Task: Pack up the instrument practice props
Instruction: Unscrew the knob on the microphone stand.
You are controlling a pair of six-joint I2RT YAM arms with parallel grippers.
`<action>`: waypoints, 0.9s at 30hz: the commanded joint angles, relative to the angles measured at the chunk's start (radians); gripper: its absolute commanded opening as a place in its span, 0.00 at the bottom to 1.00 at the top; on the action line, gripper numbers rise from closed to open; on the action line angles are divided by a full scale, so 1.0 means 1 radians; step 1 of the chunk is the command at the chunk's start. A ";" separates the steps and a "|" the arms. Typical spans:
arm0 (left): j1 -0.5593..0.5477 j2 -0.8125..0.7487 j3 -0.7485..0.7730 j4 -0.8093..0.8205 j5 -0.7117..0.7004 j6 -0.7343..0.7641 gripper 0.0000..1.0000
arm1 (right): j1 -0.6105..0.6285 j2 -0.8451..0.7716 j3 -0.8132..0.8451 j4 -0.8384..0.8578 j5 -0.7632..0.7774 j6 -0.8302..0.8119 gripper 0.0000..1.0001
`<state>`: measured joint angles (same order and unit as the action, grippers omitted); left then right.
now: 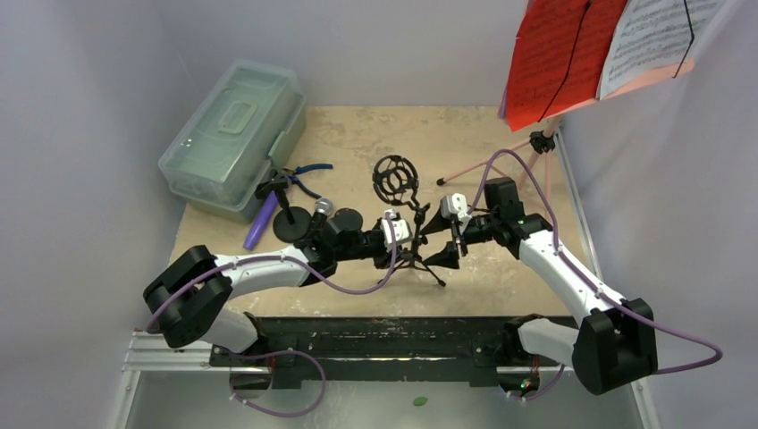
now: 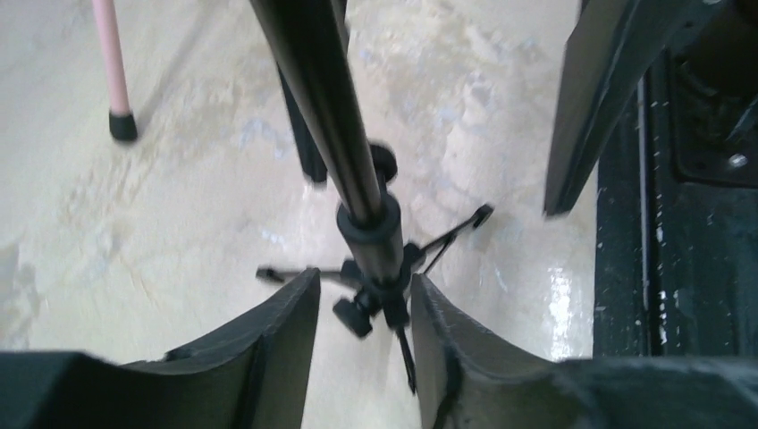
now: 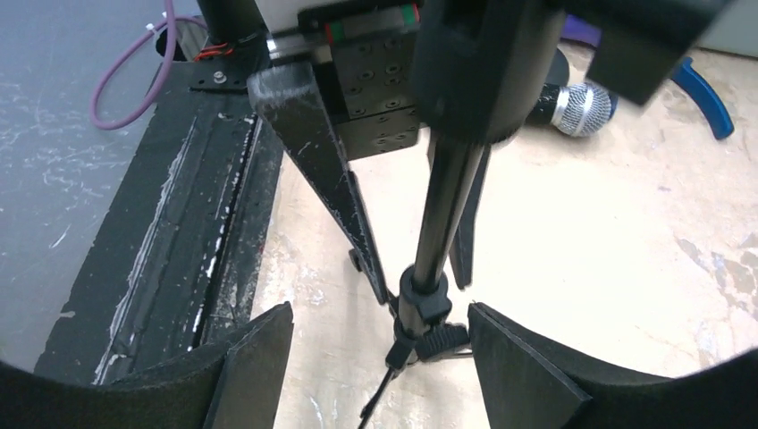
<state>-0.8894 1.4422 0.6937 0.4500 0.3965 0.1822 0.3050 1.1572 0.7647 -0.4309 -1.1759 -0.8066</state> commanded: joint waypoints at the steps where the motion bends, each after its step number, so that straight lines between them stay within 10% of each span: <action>1: 0.012 -0.037 -0.101 0.123 -0.117 -0.040 0.46 | -0.017 -0.004 0.031 -0.001 0.003 0.051 0.75; 12: -0.011 -0.147 -0.336 0.520 -0.220 -0.244 0.72 | -0.052 0.007 0.073 -0.040 0.026 0.073 0.78; 27: -0.210 0.066 -0.296 0.825 -0.539 -0.083 0.86 | -0.114 0.051 0.113 -0.049 0.021 0.159 0.79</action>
<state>-1.0866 1.4494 0.3523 1.1072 -0.0521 0.0582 0.1982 1.2106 0.8341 -0.4644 -1.1435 -0.6701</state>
